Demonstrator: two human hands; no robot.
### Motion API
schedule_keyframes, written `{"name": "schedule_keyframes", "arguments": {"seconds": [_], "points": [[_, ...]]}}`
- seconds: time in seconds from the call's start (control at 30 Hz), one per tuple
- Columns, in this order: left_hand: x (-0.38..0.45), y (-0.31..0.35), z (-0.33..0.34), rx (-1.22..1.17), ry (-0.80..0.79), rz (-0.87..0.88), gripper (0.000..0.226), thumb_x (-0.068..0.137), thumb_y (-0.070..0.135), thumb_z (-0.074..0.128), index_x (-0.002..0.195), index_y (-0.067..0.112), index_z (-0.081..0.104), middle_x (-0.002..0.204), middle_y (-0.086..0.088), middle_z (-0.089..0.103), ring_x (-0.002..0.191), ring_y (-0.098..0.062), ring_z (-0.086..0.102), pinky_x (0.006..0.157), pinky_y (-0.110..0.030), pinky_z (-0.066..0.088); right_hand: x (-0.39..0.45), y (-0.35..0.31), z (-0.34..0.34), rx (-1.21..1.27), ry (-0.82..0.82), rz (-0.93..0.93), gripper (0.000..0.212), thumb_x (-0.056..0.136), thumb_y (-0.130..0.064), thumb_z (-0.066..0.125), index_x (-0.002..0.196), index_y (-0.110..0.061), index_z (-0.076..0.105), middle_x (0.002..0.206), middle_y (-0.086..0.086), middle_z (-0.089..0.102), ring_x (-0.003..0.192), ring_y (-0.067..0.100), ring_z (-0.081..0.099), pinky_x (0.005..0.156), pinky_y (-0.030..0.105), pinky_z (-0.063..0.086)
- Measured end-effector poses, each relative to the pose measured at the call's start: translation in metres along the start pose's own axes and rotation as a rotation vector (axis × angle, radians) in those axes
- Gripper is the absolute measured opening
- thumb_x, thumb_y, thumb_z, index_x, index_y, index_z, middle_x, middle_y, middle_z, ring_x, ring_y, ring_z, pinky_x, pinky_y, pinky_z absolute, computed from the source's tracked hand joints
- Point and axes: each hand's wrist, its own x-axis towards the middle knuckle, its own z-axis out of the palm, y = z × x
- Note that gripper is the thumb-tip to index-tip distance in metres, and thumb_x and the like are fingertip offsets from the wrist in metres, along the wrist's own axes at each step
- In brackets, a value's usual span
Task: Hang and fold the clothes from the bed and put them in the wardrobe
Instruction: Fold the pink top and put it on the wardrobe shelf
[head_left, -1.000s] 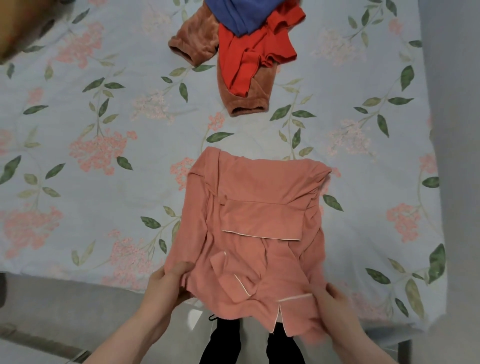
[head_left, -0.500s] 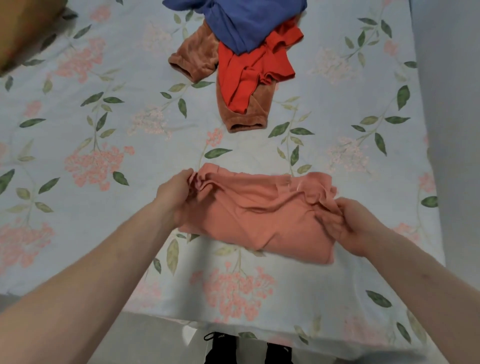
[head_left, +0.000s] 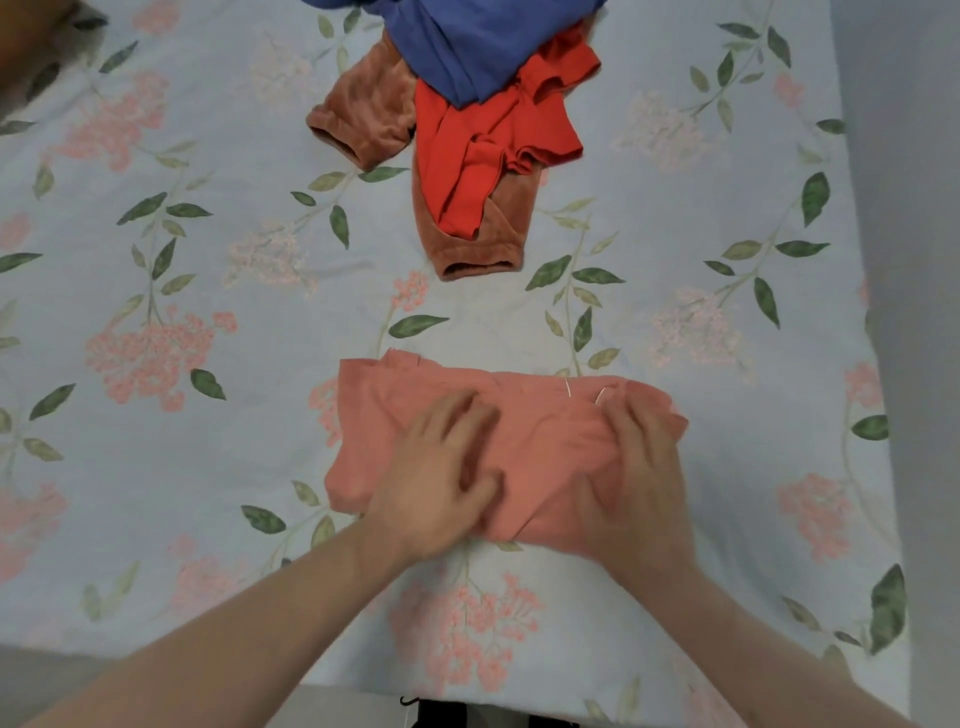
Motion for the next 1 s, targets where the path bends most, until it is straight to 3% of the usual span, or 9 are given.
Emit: {"name": "schedule_keyframes", "arguments": {"seconds": [0.1, 0.17, 0.27, 0.37, 0.43, 0.57, 0.73, 1.0], "points": [[0.019, -0.004, 0.024, 0.219, -0.197, -0.009, 0.077, 0.096, 0.065, 0.035, 0.161, 0.038, 0.004, 0.169, 0.004, -0.012, 0.155, -0.021, -0.016, 0.125, -0.051, -0.008, 0.011, 0.012, 0.023, -0.165, -0.162, 0.087, 0.080, 0.092, -0.054, 0.041, 0.161, -0.017, 0.022, 0.169, 0.006, 0.017, 0.157, 0.028, 0.013, 0.124, 0.057, 0.016], [0.038, -0.010, 0.032, 0.285, -0.241, -0.062, 0.081, 0.096, 0.073, 0.026, 0.159, 0.039, -0.011, 0.165, 0.004, -0.028, 0.151, -0.023, -0.030, 0.121, -0.056, -0.017, 0.031, 0.018, 0.031, -0.214, -0.262, 0.163, 0.086, 0.092, -0.065, 0.024, 0.163, -0.019, 0.009, 0.171, 0.006, 0.005, 0.157, 0.028, -0.002, 0.126, 0.054, 0.002], [0.066, -0.022, 0.040, 0.358, -0.297, -0.137, 0.088, 0.090, 0.082, 0.015, 0.158, 0.038, -0.017, 0.163, 0.003, -0.033, 0.149, -0.025, -0.034, 0.117, -0.060, -0.022, 0.065, 0.028, 0.037, -0.251, -0.405, 0.284, 0.085, 0.097, -0.071, 0.021, 0.162, -0.027, -0.010, 0.170, 0.004, -0.016, 0.155, 0.027, -0.017, 0.125, 0.055, -0.006], [0.083, -0.027, 0.047, 0.383, -0.386, -0.166, 0.092, 0.087, 0.085, 0.014, 0.156, 0.037, -0.024, 0.160, 0.004, -0.040, 0.145, -0.026, -0.040, 0.113, -0.062, -0.027, 0.084, 0.038, 0.046, -0.283, -0.468, 0.307, 0.086, 0.096, -0.072, 0.025, 0.161, -0.030, -0.013, 0.168, 0.003, -0.024, 0.154, 0.028, -0.024, 0.122, 0.061, -0.009], [0.090, -0.028, 0.049, 0.375, -0.435, -0.185, 0.093, 0.087, 0.086, 0.015, 0.152, 0.037, -0.030, 0.157, 0.004, -0.045, 0.142, -0.026, -0.044, 0.111, -0.061, -0.030, 0.089, 0.044, 0.052, -0.292, -0.473, 0.291, 0.090, 0.091, -0.078, 0.018, 0.160, -0.031, -0.015, 0.166, 0.003, -0.028, 0.153, 0.029, -0.027, 0.120, 0.063, -0.012], [0.099, -0.028, 0.052, 0.370, -0.523, -0.220, 0.093, 0.086, 0.086, 0.015, 0.144, 0.037, -0.040, 0.149, 0.003, -0.055, 0.137, -0.029, -0.051, 0.108, -0.063, -0.032, 0.094, 0.052, 0.061, -0.314, -0.502, 0.282, 0.097, 0.077, -0.081, 0.000, 0.158, -0.032, -0.021, 0.164, 0.004, -0.034, 0.151, 0.032, -0.029, 0.117, 0.066, -0.016], [0.108, -0.025, 0.054, 0.384, -0.621, -0.263, 0.095, 0.088, 0.083, 0.017, 0.145, 0.034, -0.041, 0.141, 0.001, -0.062, 0.132, -0.032, -0.055, 0.107, -0.068, -0.029, 0.096, 0.056, 0.064, -0.327, -0.506, 0.294, 0.097, 0.077, -0.081, -0.001, 0.157, -0.032, -0.022, 0.161, 0.003, -0.040, 0.151, 0.033, -0.030, 0.115, 0.065, -0.018], [0.113, -0.023, 0.051, 0.404, -0.636, -0.272, 0.094, 0.089, 0.082, 0.017, 0.144, 0.033, -0.041, 0.140, 0.001, -0.063, 0.132, -0.033, -0.055, 0.106, -0.068, -0.029, 0.099, 0.058, 0.068, -0.330, -0.478, 0.281, 0.096, 0.078, -0.082, 0.002, 0.157, -0.032, -0.019, 0.159, 0.001, -0.040, 0.152, 0.034, -0.026, 0.115, 0.065, -0.017]]}}
